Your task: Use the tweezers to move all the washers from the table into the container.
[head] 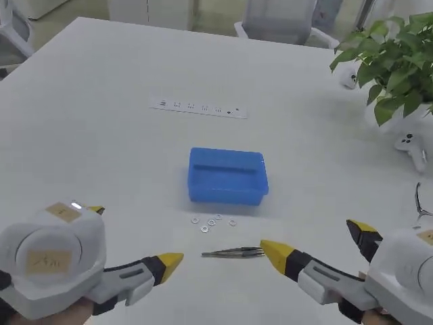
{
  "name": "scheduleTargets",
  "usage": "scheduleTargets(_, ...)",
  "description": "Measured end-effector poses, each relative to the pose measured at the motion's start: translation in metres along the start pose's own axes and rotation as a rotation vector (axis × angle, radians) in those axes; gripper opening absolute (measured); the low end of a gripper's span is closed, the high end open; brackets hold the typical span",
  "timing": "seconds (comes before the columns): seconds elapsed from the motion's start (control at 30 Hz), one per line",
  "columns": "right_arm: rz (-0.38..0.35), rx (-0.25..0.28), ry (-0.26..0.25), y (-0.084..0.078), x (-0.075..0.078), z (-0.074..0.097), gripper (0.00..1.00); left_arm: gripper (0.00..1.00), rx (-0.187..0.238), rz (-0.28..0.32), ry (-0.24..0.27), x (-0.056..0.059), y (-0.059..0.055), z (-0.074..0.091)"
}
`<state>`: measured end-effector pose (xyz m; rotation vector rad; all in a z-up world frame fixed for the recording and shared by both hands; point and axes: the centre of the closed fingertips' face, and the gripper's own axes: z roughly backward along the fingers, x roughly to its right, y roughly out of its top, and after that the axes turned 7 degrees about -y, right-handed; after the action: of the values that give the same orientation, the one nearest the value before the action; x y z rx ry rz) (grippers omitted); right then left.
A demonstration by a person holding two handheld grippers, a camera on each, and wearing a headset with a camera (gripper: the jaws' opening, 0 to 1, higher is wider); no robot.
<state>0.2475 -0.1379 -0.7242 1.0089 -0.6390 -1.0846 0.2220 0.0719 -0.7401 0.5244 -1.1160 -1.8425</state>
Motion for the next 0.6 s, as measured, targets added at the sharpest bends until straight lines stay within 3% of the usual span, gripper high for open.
scheduleTargets(0.33, -0.025, -0.034, 0.006, -0.012, 0.003, -0.003, 0.88, 0.61, -0.075, -0.074, -0.120, 0.021, -0.007, -0.027)
scheduleTargets(0.5, -0.026, -0.072, 0.030, -0.025, 0.002, -0.009, 0.87, 0.41, -0.139, -0.121, -0.225, 0.036, -0.014, -0.047)
scheduleTargets(0.6, -0.024, -0.093, 0.039, -0.031, 0.001, -0.011, 0.86, 0.36, -0.176, -0.150, -0.261, 0.042, -0.021, -0.061)
